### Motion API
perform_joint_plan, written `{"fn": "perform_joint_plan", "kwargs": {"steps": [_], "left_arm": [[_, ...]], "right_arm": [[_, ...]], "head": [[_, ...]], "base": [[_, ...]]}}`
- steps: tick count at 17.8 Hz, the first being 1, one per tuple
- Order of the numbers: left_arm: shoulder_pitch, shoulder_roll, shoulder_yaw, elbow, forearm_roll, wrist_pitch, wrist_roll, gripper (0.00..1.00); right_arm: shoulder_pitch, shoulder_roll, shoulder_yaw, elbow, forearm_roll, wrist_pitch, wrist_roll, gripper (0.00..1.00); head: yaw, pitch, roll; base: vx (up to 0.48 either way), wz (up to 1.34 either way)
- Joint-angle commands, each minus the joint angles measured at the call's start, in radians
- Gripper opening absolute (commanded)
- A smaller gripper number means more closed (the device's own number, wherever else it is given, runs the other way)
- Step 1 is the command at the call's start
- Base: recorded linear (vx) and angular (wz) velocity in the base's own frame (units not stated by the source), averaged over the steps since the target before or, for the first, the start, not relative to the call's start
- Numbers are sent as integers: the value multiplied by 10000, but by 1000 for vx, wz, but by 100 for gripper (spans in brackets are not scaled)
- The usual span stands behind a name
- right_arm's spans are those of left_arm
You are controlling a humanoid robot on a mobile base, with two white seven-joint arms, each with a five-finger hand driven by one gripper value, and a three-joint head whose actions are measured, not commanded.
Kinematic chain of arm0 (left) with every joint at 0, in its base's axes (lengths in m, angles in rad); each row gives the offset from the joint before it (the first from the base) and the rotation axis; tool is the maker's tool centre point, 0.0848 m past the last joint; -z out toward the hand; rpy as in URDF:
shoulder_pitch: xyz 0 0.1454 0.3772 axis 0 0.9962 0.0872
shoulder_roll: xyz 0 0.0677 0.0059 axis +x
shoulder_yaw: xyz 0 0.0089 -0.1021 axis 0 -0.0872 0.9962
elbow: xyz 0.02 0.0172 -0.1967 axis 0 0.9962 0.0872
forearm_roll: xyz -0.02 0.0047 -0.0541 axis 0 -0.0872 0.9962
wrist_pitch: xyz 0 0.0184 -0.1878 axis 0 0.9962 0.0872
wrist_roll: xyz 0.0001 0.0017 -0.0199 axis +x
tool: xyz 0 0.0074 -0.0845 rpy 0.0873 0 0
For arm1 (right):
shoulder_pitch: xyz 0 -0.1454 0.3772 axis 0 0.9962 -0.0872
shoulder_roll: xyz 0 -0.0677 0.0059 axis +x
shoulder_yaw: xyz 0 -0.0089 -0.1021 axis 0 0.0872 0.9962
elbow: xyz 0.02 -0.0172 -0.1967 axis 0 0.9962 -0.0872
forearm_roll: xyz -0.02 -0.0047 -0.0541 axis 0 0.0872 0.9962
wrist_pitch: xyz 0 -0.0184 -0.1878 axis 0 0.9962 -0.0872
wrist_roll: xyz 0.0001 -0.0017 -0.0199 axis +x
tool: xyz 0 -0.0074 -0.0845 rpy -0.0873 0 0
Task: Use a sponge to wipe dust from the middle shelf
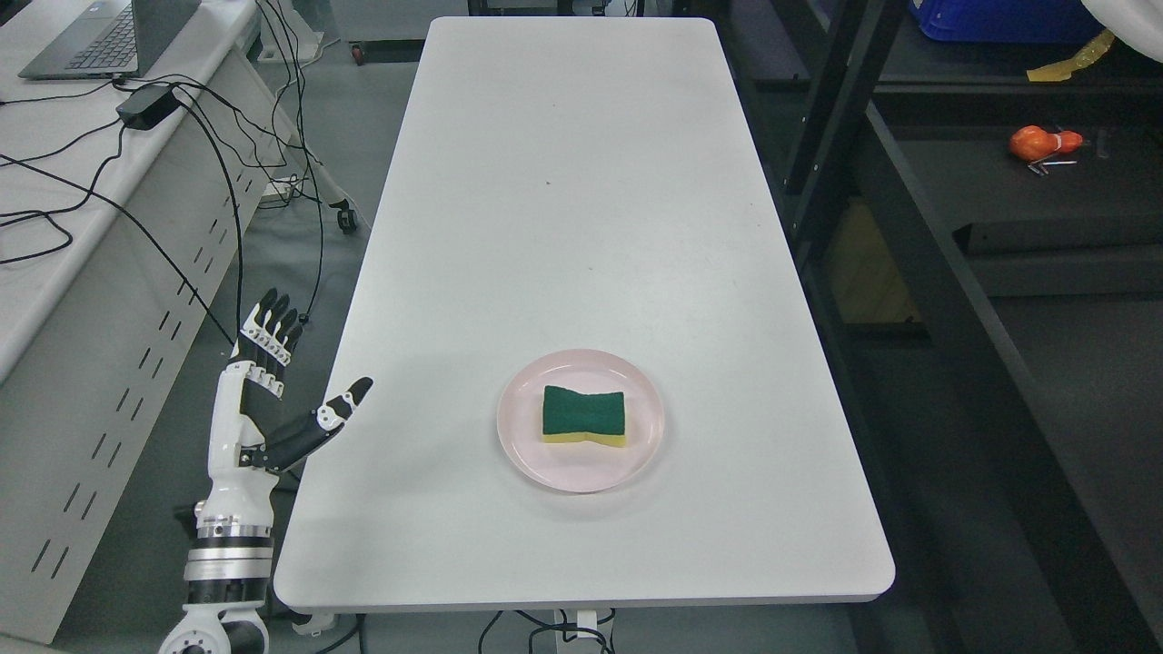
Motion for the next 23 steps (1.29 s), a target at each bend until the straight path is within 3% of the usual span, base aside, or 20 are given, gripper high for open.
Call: {"fn": "perform_joint_plan", "kwargs": {"steps": [1,5,11,14,23], "left_arm": [[-1534,1448,-592,621,-3803,-802,-1242,98],[-3162,1464,-2123,1099,-7625,-2291,-1798,97],[-4589,1555,-5161,1053,-11050,-2554,-2102,97],[-4791,1495,-5930,1099,-11682,-2554,-3238,97],[-4853,1218,-6209,1589,-13109,-2463,-3394,96]], "right_arm": [[0,-175,-1,-175,0,-2,-5,100],[0,-175,14,-175,0,-2,-5,100],[0,-175,-1,-175,0,-2,-5,100],[0,-175,14,-175,0,-2,-5,100],[0,-175,-1,-175,0,-2,10,100]], "head": [[0,0,0],[0,0,0],[0,0,0],[0,0,0],[0,0,0]], "base": [[0,0],[0,0],[0,0],[0,0],[0,0]]}}
